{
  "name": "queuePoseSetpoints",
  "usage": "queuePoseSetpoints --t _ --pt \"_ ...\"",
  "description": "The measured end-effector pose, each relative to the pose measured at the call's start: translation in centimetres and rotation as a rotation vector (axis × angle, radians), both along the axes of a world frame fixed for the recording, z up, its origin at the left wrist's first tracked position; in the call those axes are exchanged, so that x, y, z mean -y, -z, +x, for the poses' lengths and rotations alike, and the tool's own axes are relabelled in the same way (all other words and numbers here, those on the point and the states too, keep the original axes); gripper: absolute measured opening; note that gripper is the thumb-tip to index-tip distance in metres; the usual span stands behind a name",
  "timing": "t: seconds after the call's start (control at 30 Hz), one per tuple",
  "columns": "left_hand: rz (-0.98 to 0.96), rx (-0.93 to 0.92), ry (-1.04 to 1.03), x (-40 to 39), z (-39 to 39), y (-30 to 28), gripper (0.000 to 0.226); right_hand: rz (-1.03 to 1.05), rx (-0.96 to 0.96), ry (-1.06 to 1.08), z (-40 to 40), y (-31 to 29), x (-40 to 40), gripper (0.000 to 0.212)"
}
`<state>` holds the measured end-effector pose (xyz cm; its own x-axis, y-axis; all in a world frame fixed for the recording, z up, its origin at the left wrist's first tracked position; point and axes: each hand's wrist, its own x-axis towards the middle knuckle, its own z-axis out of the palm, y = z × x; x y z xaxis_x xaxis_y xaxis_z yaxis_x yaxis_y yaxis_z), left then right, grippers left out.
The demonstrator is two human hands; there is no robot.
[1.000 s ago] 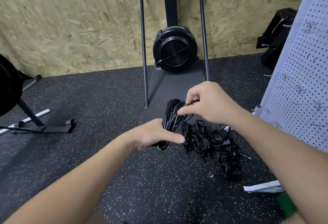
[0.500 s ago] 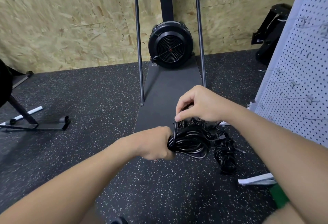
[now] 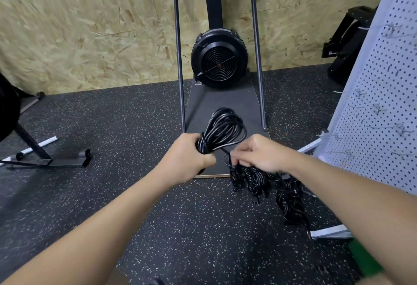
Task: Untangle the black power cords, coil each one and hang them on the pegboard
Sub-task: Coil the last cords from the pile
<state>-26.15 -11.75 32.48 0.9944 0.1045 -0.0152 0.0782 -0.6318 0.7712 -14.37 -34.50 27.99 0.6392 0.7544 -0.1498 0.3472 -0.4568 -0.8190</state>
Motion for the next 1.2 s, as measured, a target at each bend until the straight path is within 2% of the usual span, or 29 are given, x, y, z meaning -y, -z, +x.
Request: queuePoseSetpoints --t 0.13,0.33,0.5,0.6,0.67,0.77,0.9,1.0,1.07,1.2 --pt "0.095 -0.032 -0.144 -1.4 1.6 2.4 0.023 -0.166 0.268 -0.086 -3.1 0.8 -2.7 0.037" --pt "0.587 -0.053 -0.219 -2.2 2.5 4.4 0.006 -0.261 0.581 -0.289 -7.7 -2.0 -3.7 0.042" --pt "0.938 -0.118 0.044 -0.8 1.8 5.2 0.008 -0.195 0.678 -0.26 -7.0 -4.5 -3.3 0.03" --pt "1.016 -0.086 0.209 0.5 1.1 5.9 0.009 -0.048 0.612 -0.164 -4.8 -4.5 -2.6 0.021" --pt "0.993 -0.039 0.296 0.9 0.8 6.1 0.018 0.034 0.519 -0.131 -3.6 -3.8 -2.2 0.018" --pt "0.814 0.039 0.385 0.6 0.1 6.1 0.03 0.102 0.361 -0.056 -1.7 -2.8 -1.3 0.011" --pt "0.652 0.248 0.494 0.9 -1.0 5.5 0.032 0.133 0.141 -0.002 -0.2 -2.1 0.2 0.016" --pt "0.527 0.336 0.414 0.7 -1.4 4.3 0.029 0.15 0.053 0.024 0.4 -1.5 0.7 0.009" --pt "0.44 0.329 0.321 0.4 -1.8 3.3 0.023 0.116 0.034 0.055 1.0 -1.0 1.4 0.009" --pt "0.143 0.162 0.194 0.5 -2.3 2.2 0.059 -0.01 0.108 0.094 1.5 0.5 1.7 0.036"
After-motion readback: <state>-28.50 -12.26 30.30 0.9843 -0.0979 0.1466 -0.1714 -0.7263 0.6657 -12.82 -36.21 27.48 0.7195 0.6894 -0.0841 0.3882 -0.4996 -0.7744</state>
